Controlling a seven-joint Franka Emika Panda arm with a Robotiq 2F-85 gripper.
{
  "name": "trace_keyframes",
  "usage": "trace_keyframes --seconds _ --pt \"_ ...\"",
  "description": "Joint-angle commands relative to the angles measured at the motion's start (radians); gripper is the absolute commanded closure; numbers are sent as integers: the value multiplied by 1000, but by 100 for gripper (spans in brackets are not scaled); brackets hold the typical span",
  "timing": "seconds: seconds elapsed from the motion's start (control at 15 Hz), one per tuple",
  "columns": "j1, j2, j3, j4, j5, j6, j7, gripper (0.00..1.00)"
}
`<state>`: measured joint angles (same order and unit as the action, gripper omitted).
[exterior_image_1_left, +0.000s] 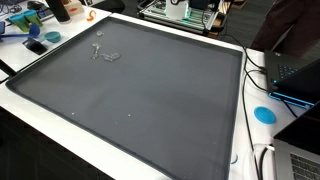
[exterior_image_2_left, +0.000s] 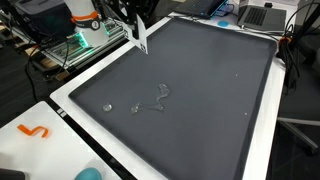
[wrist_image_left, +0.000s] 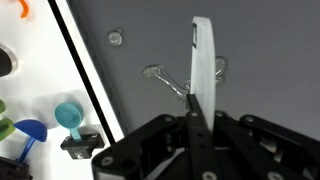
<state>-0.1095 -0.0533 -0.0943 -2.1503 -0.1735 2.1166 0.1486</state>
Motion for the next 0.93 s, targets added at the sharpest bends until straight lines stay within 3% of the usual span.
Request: trace_keyframes --seconds 0.0,0.87 --pt "14 -30 14 -10 -24 -16 -31 99" --pt "17 -13 18 5 -6 -3 -30 96"
